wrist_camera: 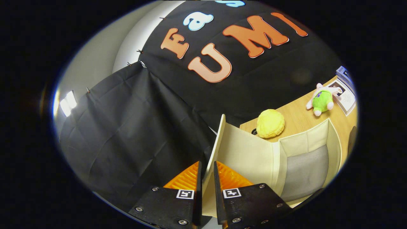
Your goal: Open the storage box then place both shoes into the box .Put the left shoe in first, then the right shoe, with the right side of both shoes facing outward in a uniform manner.
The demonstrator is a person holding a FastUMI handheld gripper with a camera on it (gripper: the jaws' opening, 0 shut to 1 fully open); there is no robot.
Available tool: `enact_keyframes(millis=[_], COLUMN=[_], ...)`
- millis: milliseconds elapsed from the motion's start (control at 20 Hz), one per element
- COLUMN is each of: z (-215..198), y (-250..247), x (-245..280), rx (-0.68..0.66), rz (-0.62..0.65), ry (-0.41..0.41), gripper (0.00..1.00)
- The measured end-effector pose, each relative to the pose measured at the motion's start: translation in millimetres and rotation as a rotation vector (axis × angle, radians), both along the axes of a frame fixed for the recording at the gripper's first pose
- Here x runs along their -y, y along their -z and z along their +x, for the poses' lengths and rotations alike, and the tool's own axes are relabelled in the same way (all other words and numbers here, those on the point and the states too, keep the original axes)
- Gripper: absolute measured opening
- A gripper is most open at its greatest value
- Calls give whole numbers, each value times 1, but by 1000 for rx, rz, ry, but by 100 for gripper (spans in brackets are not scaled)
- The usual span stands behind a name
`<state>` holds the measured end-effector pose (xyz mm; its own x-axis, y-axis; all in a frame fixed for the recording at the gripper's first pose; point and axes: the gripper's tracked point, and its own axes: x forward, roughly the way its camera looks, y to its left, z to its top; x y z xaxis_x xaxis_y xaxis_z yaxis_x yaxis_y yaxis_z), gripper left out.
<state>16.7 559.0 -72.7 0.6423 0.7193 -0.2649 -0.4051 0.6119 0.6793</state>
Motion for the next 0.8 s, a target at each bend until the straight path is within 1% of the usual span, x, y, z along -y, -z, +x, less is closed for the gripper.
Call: enact_keyframes(millis=[50, 150, 300, 350, 600, 800], z=[-1, 1, 0, -2, -7, -11], y=[1, 3, 10, 13, 21, 25], x=[-3, -4, 3, 7, 33, 69], rx=[11, 46, 114, 135, 249, 332], rz=[-9, -55, -145, -172, -290, -359], ry=[1, -1, 3, 10, 18, 38], gripper=[20, 38, 93, 98, 98, 98])
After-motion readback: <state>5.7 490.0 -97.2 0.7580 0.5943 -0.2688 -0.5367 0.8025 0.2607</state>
